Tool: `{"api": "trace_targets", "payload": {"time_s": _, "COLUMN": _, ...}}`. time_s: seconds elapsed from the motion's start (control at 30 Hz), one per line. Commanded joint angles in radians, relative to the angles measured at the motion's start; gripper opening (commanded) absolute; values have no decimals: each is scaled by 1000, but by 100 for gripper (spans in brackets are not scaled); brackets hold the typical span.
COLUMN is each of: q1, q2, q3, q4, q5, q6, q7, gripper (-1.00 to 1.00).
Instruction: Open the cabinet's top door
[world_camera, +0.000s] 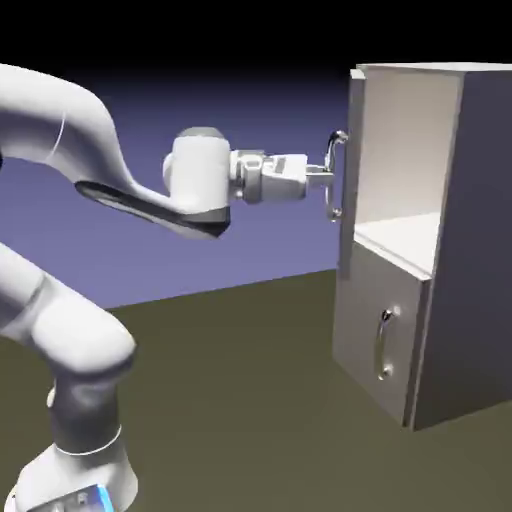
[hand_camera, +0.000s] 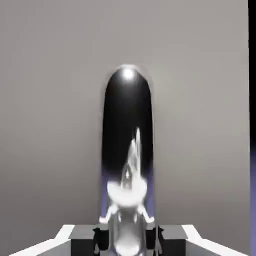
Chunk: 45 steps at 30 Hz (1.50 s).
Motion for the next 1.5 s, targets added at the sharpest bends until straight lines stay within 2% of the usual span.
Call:
{"api": "trace_targets", "payload": {"time_s": 0.0, "q1": -36, "q2": 3, "q3": 23, "q4": 3, "q5": 7, "q6": 25, "q7": 8, "gripper": -100}}
{"api": "trace_targets", "payload": {"time_s": 0.2, "q1": -253, "q2": -6, "q3": 197, "q4": 11, "q5": 69, "q6": 130, "q7": 42, "gripper": -100}}
{"api": "trace_targets", "payload": {"time_s": 0.33, "q1": -351, "q2": -43, "q3": 333, "q4": -2, "q5": 210, "q6": 107, "q7": 3, "gripper": -100}}
{"api": "trace_targets", "payload": {"time_s": 0.6, "q1": -318, "q2": -45, "q3": 537, "q4": 20, "q5": 545, "q6": -211, "q7": -120, "gripper": -100}}
{"api": "trace_targets", "payload": {"time_s": 0.9, "q1": -372, "q2": 81, "q3": 799, "q4": 184, "q5": 787, "q6": -602, "q7": -147, "gripper": -100}}
{"api": "trace_targets", "payload": {"time_s": 1.27, "q1": -602, "q2": 342, "q3": 1175, "q4": 479, "q5": 891, "q6": -1064, "q7": -93, "gripper": -100}}
{"api": "trace_targets", "payload": {"time_s": 1.47, "q1": -773, "q2": 450, "q3": 1393, "q4": 587, "q5": 886, "q6": -1222, "q7": -58, "gripper": -100}}
